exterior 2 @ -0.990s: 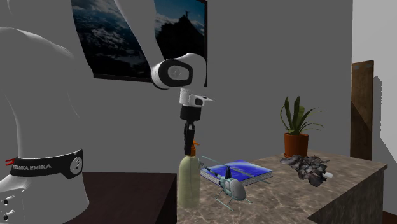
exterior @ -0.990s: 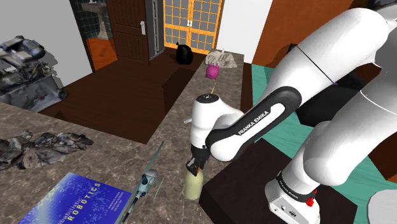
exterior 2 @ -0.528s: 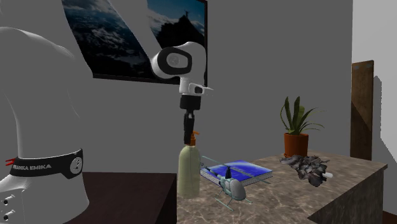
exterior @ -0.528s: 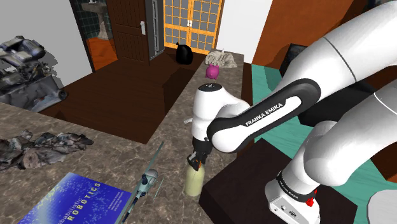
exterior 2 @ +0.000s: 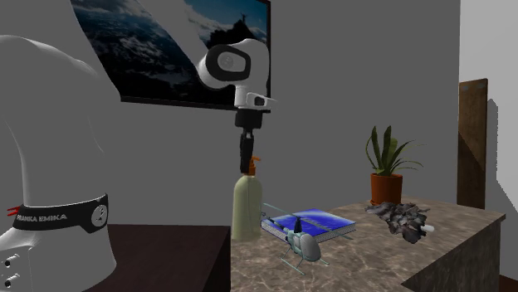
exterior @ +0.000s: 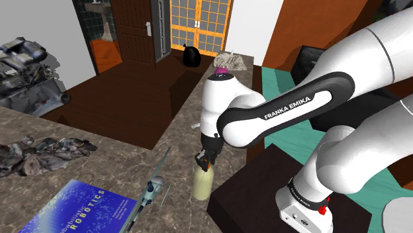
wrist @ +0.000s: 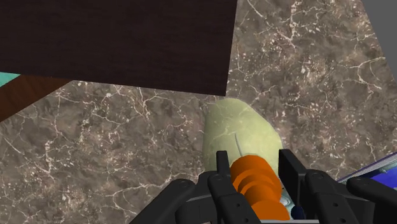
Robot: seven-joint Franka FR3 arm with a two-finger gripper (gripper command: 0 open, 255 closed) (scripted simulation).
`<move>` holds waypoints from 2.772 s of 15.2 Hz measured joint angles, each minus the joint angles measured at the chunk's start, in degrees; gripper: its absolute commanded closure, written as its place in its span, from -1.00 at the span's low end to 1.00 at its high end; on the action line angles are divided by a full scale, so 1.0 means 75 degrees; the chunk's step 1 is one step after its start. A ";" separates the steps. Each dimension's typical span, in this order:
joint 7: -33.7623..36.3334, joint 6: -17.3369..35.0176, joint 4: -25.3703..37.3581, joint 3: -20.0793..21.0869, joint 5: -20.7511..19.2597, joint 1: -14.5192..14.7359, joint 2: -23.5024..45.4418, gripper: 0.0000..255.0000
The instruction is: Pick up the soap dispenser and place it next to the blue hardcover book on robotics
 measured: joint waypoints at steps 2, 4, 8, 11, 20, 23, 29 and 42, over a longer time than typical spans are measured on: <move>-0.0005 -0.0276 0.0104 -0.0057 -0.0003 0.0008 -0.0175 1.00; -0.0024 -0.0530 0.0182 -0.0120 -0.0003 0.0016 -0.0351 1.00; -0.0011 -0.1029 0.0390 -0.0218 -0.0018 0.0034 -0.0647 1.00; -0.0004 -0.1450 0.0552 -0.0310 -0.0026 0.0056 -0.0911 1.00; 0.0049 -0.2481 0.1139 -0.0526 -0.0126 0.0051 -0.1360 1.00; 0.0091 -0.2837 0.1397 -0.0585 -0.0166 0.0048 -0.1462 1.00; 0.0129 -0.3462 0.1901 -0.0717 -0.0262 0.0013 -0.1584 1.00; 0.0889 -0.2131 0.3759 -0.0014 -0.1349 -0.0495 0.1678 1.00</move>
